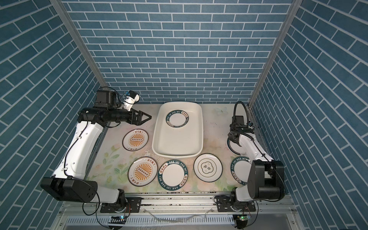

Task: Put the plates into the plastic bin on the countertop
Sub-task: 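Move the right gripper back toward the red-striped plate nearer the robot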

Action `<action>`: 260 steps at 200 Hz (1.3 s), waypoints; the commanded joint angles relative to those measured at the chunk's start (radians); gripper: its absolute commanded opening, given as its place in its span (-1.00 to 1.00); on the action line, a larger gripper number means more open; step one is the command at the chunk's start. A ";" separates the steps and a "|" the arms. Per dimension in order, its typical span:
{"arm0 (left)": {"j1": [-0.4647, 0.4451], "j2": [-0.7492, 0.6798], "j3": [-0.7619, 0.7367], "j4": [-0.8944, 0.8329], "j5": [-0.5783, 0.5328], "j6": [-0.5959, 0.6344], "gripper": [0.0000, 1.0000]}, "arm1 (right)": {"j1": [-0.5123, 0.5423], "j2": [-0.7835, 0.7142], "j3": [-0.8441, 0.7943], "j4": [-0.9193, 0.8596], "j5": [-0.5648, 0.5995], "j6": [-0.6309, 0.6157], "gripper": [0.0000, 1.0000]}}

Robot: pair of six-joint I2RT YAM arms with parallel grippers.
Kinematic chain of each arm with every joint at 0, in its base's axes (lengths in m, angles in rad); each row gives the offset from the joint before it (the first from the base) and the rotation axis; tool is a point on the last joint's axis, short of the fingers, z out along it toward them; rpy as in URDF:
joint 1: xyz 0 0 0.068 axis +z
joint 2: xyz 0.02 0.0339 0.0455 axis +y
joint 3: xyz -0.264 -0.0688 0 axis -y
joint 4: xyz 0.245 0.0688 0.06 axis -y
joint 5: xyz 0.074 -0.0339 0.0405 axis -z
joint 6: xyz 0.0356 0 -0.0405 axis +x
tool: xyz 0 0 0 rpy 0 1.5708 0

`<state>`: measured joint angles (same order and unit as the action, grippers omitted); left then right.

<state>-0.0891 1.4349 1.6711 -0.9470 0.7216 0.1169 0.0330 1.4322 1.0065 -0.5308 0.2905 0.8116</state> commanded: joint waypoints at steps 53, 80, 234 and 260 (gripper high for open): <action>0.006 0.024 -0.004 -0.007 0.042 0.012 0.99 | -0.141 -0.055 -0.126 0.052 0.026 0.027 0.21; 0.006 0.028 0.002 -0.012 0.044 0.017 0.99 | -0.178 -0.069 -0.168 0.087 0.019 0.033 0.21; 0.006 0.018 -0.021 -0.011 0.041 0.036 0.99 | -0.367 -0.014 -0.272 0.266 -0.153 -0.022 0.18; 0.006 0.015 -0.026 -0.011 0.038 0.036 0.99 | -0.379 0.029 -0.269 0.284 -0.187 -0.036 0.18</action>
<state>-0.0891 1.4548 1.6596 -0.9489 0.7532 0.1398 -0.3332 1.4212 0.7395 -0.2672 0.1505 0.8028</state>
